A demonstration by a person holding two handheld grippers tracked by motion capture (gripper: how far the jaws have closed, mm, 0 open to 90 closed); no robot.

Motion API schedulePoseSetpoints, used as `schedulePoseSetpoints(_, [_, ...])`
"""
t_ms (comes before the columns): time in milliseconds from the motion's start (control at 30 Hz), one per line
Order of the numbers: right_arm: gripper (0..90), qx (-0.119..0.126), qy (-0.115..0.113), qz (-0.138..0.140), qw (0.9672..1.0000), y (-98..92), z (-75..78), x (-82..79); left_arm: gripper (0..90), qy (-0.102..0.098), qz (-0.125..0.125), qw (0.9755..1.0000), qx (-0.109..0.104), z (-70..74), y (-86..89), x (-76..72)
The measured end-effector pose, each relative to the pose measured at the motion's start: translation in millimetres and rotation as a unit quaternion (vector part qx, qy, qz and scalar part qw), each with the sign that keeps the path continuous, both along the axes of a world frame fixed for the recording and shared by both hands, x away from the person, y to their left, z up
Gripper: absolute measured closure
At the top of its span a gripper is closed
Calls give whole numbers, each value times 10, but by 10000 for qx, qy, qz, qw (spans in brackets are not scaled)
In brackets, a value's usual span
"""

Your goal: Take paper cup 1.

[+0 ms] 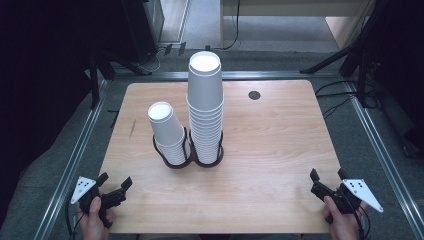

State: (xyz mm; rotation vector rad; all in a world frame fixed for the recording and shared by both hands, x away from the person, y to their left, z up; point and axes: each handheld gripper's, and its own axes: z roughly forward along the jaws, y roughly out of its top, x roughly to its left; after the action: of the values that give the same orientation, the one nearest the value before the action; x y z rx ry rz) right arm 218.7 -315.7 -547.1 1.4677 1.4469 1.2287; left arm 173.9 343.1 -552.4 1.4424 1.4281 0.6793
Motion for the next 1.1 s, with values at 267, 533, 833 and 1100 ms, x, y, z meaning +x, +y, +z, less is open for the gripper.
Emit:
schedulePoseSetpoints(267, [90,-149,36,-5,9999,27,1,7,13,19,38,10000,10,-1,-6,-1])
schedulePoseSetpoints(533, [80,-144,157,9,9998,12,31,17,13,-97,123,9998,-142,29,-3,-23])
schedulePoseSetpoints(833, [80,-139,161,17,9998,11,34,19,12,-265,-112,9994,-173,152,-204,-29])
schedulePoseSetpoints(1100, [84,-155,139,13,9998,30,59,15,12,-287,-351,9989,-77,230,-430,13])
